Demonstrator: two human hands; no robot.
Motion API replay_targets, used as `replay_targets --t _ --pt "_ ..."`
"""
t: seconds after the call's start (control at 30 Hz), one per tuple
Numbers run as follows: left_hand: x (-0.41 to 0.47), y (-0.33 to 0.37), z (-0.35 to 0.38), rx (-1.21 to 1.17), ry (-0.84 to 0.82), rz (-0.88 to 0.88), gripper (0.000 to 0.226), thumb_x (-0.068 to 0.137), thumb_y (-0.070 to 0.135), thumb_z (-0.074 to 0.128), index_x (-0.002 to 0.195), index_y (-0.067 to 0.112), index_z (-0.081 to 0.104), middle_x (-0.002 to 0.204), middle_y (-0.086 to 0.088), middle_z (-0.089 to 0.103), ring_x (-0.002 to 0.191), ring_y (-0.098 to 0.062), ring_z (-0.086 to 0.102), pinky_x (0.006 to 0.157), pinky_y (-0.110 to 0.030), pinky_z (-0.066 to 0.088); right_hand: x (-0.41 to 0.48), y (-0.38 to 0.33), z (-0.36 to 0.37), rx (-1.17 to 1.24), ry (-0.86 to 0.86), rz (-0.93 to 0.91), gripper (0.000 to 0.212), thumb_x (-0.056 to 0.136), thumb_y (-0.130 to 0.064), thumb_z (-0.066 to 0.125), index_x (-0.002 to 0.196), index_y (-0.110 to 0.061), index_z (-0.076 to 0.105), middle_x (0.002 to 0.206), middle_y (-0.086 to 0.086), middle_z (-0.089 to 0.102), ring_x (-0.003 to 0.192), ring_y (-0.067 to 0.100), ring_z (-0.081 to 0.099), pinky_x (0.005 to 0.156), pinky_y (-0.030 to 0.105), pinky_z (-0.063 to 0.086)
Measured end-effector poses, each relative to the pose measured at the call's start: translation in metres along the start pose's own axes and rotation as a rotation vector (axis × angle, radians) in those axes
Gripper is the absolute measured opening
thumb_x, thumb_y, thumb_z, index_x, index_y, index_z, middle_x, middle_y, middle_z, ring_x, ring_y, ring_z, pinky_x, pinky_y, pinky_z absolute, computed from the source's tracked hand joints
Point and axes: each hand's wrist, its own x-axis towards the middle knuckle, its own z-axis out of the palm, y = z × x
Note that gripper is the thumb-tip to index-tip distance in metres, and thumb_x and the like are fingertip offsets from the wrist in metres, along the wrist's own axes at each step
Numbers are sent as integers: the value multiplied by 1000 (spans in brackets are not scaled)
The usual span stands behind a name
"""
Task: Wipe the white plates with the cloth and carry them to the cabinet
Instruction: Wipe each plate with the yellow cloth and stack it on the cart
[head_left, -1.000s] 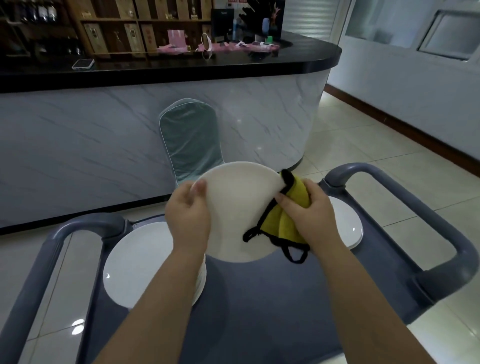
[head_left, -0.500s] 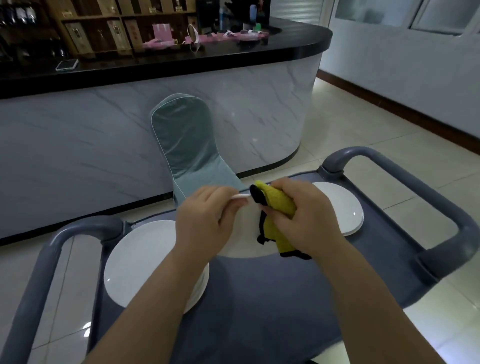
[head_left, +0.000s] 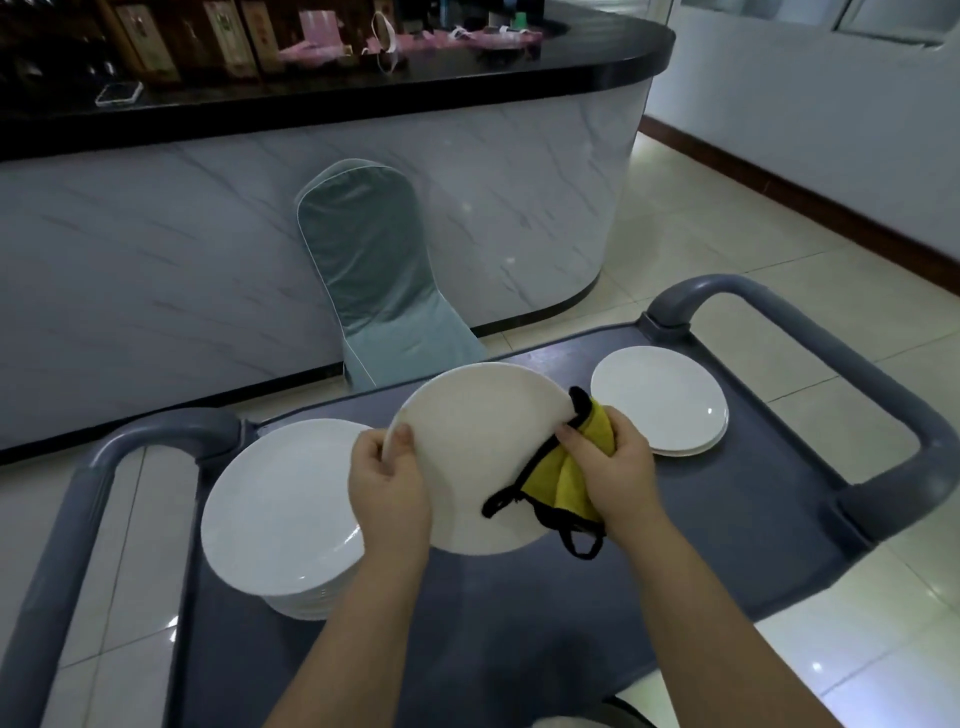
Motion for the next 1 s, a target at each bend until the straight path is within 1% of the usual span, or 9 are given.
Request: replay_targets --t 0.07,0.13,0.27,0.4,0.53,0.67,0.73,0.87,1.0 --pt "1 6 0 203 -113 268 5 94 38 51 89 38 52 85 21 59 82 -5 52 77 -30 39 1 -3 -6 -71 7 -80 12 82 -22 76 88 -24 65 84 -6 67 85 17 64 73 33 49" --pt "6 23 5 452 -224 671 15 93 34 53 106 30 61 100 14 64 94 -17 52 84 -31 37 0 -19 -8 -268 -60 -298 10 84 -25 74 89 -22 65 80 -9 64 78 12 60 71 32 48" --pt "10 58 21 612 -345 1098 28 94 29 52 90 10 71 85 -5 70 76 -29 61 63 -37 47 -6 -58 -2 -703 -103 -781 20 80 -31 68 95 -17 67 77 -12 54 71 17 52 62 37 46" --pt "11 68 21 519 -215 1063 14 90 27 64 85 18 73 82 5 71 75 -16 61 59 -27 42 -3 -76 -3 -654 -128 -788 23 80 -37 69 101 -28 64 83 -15 58 78 14 54 66 34 48" --pt "15 44 9 139 -115 346 14 89 35 63 76 33 66 70 17 64 67 -2 56 62 -23 42 11 -56 -9 -371 -196 -403 21 79 -43 72 97 -40 62 90 -20 65 86 2 61 74 25 50" --pt "2 12 7 -98 64 -123 29 95 38 57 72 21 56 61 15 53 59 -5 47 62 -29 42 12 -11 -9 -120 -104 -57 13 84 -26 75 91 -28 65 94 -1 69 90 18 66 85 51 55" --pt "-5 7 8 15 -17 -33 25 98 39 51 77 26 52 65 18 52 64 -3 48 65 -30 40 8 -1 -11 -111 -59 -79 13 85 -24 74 91 -20 64 91 5 67 88 24 64 84 52 54" --pt "-2 29 15 580 -211 656 32 95 39 49 107 13 63 102 -1 64 96 -27 54 80 -40 43 13 -23 -22 -286 -172 -352 10 81 -34 70 89 -33 64 81 -12 64 79 7 61 73 24 52" --pt "-3 55 34 648 -307 993 18 92 21 61 86 7 69 81 -7 68 72 -32 60 57 -41 47 19 -55 -15 -668 -274 -788 12 83 -29 66 94 -22 67 76 -14 58 71 15 54 62 35 47"
